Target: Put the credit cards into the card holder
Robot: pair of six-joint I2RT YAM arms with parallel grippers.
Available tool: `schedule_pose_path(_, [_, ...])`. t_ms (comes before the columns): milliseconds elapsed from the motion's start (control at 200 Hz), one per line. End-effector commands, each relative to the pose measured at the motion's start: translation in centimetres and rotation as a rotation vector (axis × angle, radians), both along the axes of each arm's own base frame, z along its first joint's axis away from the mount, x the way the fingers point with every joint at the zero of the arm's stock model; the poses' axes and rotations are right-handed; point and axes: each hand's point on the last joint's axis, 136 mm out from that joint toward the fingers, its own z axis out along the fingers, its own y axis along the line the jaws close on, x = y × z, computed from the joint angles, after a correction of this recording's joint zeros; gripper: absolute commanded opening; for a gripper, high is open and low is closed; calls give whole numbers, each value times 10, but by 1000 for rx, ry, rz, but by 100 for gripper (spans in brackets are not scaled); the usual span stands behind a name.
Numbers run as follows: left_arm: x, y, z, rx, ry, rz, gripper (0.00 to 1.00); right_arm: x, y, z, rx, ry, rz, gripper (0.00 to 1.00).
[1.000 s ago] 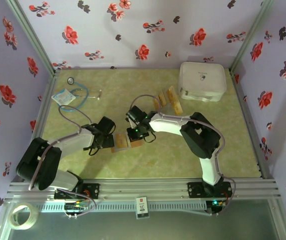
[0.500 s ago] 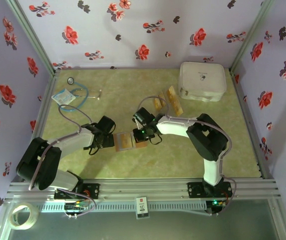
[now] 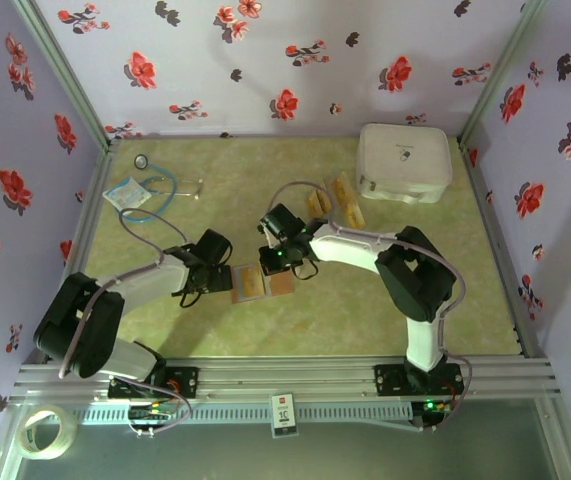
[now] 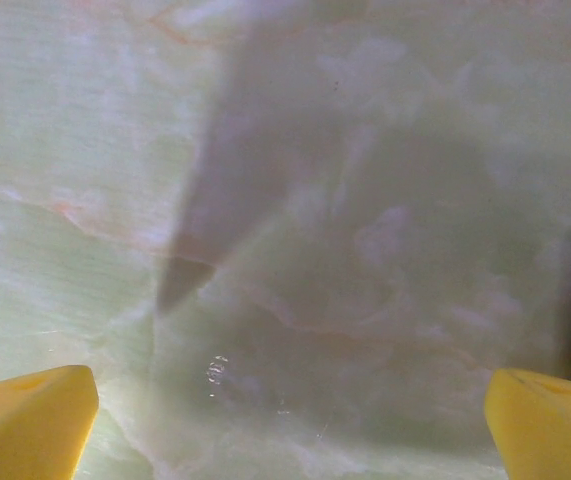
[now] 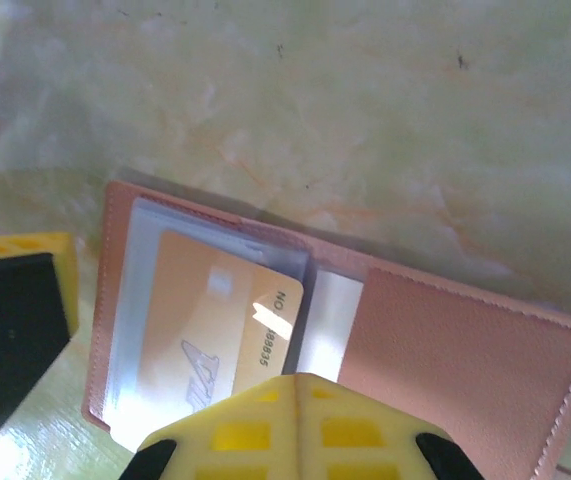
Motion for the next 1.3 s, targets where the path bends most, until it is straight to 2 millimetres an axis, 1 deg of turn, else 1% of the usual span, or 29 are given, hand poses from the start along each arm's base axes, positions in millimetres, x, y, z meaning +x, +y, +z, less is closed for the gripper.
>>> schedule_pose_path(0, [2,-3,-1,1,7,-15,100,1,1,-10,-19,36,-14,0])
schedule_pose_path(155, [0,-2,-5,6,14,-15,100,0,5,-17,-18,51,-11,0])
schedule_pose_path(390, [0,-4,-9,3,20,-18,100,-2,14,-21,-17,62,2,0])
schedule_pose_path(845, [1,-7,-16,-3,33,-28,100,-13,34,-23,-3,77,38,0])
schedule_pose_path(985, [0,-8,-16,-4,33,-29,100,-16,41,-20,16,83,46,0])
schedule_pose_path(1125, [0,-9,-17,-5,37,-31,100,-15,38,-9,21,58,44,0])
schedule_pose_path(1225, [0,-9,-17,-5,35,-31,100,-9,27,1,23,31,22,0])
schedule_pose_path(1295, [0,-9,-17,-4,37,-31,100,-6,18,2,17,20,1,0])
